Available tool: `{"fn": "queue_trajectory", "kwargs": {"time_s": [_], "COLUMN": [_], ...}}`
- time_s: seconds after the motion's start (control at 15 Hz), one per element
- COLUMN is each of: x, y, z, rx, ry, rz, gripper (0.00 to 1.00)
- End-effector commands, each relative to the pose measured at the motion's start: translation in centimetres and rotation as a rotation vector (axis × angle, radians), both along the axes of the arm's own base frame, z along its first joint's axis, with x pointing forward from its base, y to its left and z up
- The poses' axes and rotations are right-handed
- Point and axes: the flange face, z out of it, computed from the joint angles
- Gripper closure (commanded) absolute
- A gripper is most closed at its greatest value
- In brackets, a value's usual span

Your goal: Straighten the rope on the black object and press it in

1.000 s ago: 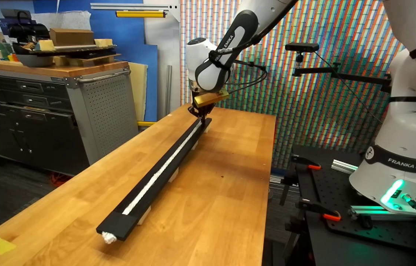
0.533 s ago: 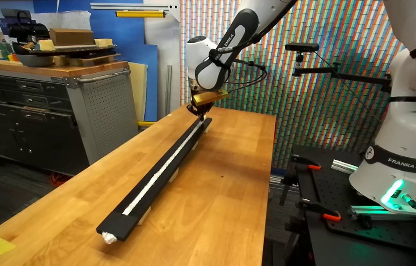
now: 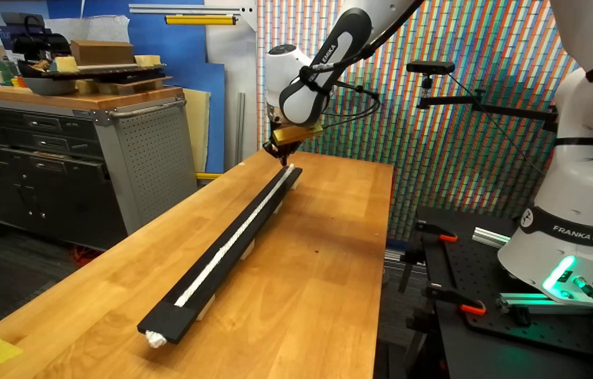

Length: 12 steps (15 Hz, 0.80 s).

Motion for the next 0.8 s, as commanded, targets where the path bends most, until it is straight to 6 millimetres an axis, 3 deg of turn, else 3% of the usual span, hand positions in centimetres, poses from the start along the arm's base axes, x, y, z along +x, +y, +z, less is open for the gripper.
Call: {"fn": "queue_trajectory", "kwargs": {"time_s": [0.0, 0.53, 0.73], "x": [-0.2, -0.3, -0.1], "y": [0.0, 0.1, -0.1], "z": [0.0, -4.1, -4.2], "rx": [-0.014, 0.047, 0.055], "ry": [-0.004, 0.069, 0.073], "rz": [-0.005, -0.007, -0.012], "gripper": [1.00, 1.00, 1.00]}}
